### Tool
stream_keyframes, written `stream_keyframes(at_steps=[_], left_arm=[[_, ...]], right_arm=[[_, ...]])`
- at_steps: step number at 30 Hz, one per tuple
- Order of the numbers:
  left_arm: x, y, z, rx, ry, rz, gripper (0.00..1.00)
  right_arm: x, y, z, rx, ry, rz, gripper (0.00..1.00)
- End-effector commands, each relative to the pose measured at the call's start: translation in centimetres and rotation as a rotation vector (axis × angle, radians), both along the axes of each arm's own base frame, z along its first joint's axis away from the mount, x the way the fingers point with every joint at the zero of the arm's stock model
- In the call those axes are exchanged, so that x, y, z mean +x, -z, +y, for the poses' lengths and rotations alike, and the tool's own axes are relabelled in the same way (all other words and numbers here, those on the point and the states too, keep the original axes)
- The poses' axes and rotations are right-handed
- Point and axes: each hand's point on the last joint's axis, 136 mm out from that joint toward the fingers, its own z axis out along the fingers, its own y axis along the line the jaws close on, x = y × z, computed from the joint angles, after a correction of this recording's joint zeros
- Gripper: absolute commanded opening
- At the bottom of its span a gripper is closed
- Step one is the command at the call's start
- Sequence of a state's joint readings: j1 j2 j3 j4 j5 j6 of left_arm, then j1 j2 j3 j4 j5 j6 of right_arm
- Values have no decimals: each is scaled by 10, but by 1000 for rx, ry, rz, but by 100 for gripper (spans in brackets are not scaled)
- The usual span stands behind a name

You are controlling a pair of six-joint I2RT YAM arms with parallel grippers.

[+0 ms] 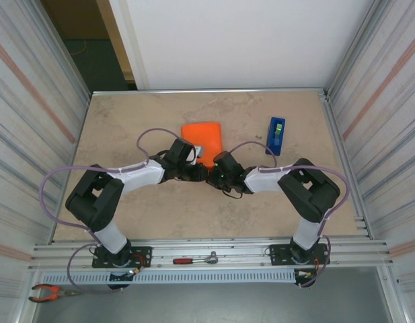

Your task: Wrap the gift box in paper

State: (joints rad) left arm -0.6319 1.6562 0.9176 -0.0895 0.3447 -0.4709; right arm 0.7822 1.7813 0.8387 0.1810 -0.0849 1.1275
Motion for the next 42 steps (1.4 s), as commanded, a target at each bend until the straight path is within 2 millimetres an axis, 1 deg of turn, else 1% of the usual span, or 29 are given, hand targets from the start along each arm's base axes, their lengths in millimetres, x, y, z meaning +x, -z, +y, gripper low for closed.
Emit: stream_keyframes(at_steps=[1,4,6,7,10,13,16,18,21,23,24,25,26,27,28,29,30,33,35,37,42], left_arm=[[8,-38,1,-53,12,-52,21],[11,-66,7,-109,12,-79,26],[14,-84,10,-132,23,-112,32],[16,-92,12,-131,33,-131,37],[20,-109,15,-93,83,-197,49],[26,-119,19,-31,133,-273,61],[32,-121,24,54,184,-325,71],[36,-118,29,116,224,-372,75],[38,-114,34,174,289,-476,77],[44,-112,38,210,280,-518,78],[48,-110,41,228,262,-505,76],[51,-108,43,241,250,-474,73],[52,-105,44,242,239,-431,62],[52,-99,43,222,241,-371,41],[52,-95,39,177,241,-313,16],[52,-93,36,126,238,-268,4],[50,-91,30,61,241,-222,0],[43,-91,16,-86,250,-143,0],[38,-90,10,-146,251,-120,0],[36,-89,9,-179,242,-112,0],[34,-82,12,-232,205,-76,0]], right_arm=[[15,-9,6,31,-10,-30,0],[17,-11,5,35,-13,-26,0],[19,-12,3,38,-11,-26,0],[19,-12,3,40,-13,-24,0],[21,-13,1,47,-13,-22,0],[24,-16,1,57,-15,-26,0],[26,-21,1,69,-22,-28,0],[27,-23,0,70,-24,-30,0],[28,-25,-2,72,-25,-32,0],[29,-27,-3,72,-25,-34,0],[29,-26,-3,71,-26,-33,0],[29,-26,-4,70,-25,-31,0],[29,-25,-4,70,-26,-30,0],[29,-25,-3,71,-27,-28,0],[29,-24,-4,70,-27,-26,0],[29,-24,-4,69,-27,-24,0],[28,-23,-4,67,-28,-22,0],[26,-23,-7,63,-21,-22,0],[26,-22,-8,62,-18,-20,0],[26,-22,-9,63,-16,-18,0],[26,-21,-10,59,-16,-17,0]])
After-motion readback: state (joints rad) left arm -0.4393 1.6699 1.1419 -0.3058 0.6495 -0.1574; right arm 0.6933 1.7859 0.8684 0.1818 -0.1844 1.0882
